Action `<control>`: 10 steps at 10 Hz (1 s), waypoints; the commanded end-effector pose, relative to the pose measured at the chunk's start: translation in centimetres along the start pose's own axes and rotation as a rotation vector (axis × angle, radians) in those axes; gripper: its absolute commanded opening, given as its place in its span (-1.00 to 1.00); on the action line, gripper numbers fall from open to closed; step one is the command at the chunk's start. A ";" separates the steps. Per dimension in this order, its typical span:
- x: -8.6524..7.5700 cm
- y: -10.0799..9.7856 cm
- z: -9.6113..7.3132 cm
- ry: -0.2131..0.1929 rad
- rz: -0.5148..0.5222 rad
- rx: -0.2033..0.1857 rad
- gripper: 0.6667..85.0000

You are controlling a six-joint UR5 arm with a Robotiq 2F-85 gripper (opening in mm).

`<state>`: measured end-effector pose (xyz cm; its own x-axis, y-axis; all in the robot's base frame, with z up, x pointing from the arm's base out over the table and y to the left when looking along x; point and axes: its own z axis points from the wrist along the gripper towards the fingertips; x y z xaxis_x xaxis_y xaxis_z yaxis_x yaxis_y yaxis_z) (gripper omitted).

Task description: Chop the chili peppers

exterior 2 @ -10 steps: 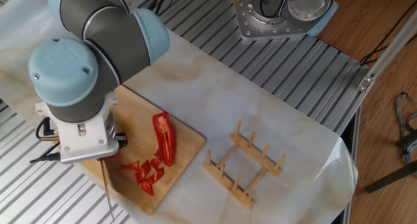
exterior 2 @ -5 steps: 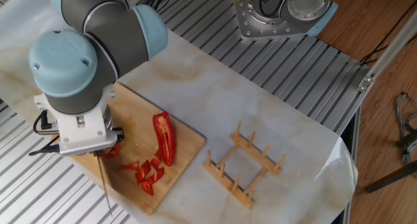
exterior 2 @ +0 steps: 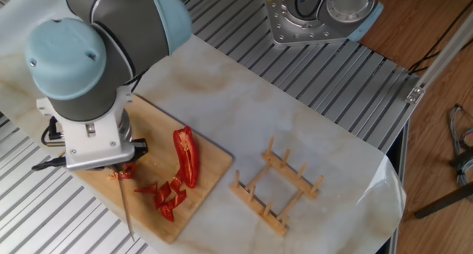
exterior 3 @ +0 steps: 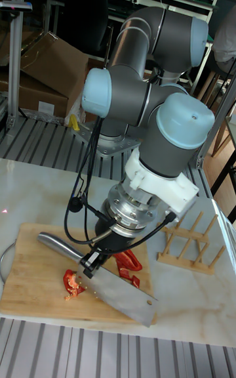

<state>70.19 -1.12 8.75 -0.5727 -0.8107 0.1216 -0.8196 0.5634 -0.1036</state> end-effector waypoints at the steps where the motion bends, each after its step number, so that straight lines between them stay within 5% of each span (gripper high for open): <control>1: -1.9 2.3 -0.9 -0.047 0.061 -0.079 -0.98; 3: -2.9 2.8 -1.4 -0.049 0.082 -0.089 -0.98; 7: -5.4 1.6 -0.8 -0.095 0.111 -0.044 -0.98; 10: -5.2 0.9 0.6 -0.060 0.125 -0.023 -0.98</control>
<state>71.82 3.43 8.15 -0.6555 -0.7535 0.0508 -0.7546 0.6510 -0.0818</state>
